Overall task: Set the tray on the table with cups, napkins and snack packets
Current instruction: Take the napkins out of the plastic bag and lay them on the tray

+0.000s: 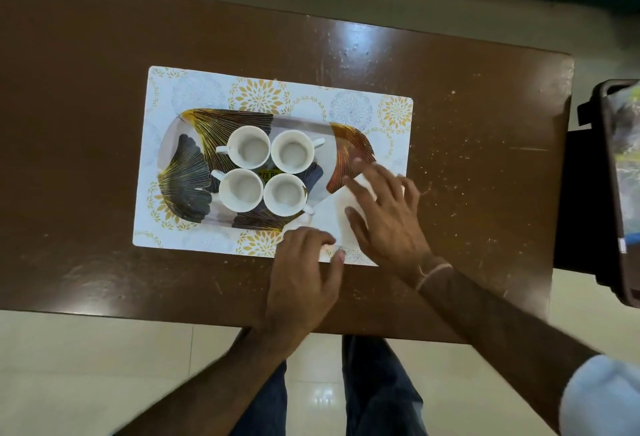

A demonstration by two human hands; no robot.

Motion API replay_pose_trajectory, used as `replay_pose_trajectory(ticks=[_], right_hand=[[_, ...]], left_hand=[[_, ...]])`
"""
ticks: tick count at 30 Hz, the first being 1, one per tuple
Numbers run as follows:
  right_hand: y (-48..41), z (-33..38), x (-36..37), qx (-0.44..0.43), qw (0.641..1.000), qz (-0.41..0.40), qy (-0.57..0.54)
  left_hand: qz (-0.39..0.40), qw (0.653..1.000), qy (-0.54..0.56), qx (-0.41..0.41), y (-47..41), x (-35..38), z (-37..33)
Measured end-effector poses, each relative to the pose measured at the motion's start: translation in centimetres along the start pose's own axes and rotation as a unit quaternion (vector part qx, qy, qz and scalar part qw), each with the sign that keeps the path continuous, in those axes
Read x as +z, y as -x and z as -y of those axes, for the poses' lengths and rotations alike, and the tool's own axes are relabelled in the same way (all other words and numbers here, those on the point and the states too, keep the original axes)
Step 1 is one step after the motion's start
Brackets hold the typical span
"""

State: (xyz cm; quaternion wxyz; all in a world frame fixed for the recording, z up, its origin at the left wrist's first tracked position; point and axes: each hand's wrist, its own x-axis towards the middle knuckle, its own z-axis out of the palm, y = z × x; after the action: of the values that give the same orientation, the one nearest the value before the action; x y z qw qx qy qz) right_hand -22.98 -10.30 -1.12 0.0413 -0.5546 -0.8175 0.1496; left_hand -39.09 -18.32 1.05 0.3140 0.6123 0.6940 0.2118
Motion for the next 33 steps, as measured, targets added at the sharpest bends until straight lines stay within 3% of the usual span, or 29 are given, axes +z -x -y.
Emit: replay_pose_trajectory(ticks=[3,7,13,21,25,33], right_hand=[[1.4,-0.6,0.9,-0.117,0.987,0.095,0.058],[0.9,-1.9,1.5,-0.143,0.974,0.139,0.105],[0.5,-3.9,1.6,-0.100,0.978,0.112,0.143],[0.6,-3.7,1.4,-0.076,0.987,0.101,0.104],[0.3,-4.4,-0.3,-0.049,0.997,0.015,0.052],[1.6,-13.6,-5.3,0.100,0.994,-0.041,0.006]], left_hand=[[0.111,0.987,-0.072,0.095,0.2,1.5,-0.2],[0.198,0.963,-0.158,0.095,0.0,2.6,0.2],[0.189,0.956,-0.220,0.036,0.5,2.6,1.5],[0.173,0.965,-0.197,0.006,0.4,2.2,0.3],[0.113,0.985,-0.119,0.054,-0.5,2.8,-2.4],[0.146,0.976,-0.084,0.139,-9.5,8.0,-10.5]])
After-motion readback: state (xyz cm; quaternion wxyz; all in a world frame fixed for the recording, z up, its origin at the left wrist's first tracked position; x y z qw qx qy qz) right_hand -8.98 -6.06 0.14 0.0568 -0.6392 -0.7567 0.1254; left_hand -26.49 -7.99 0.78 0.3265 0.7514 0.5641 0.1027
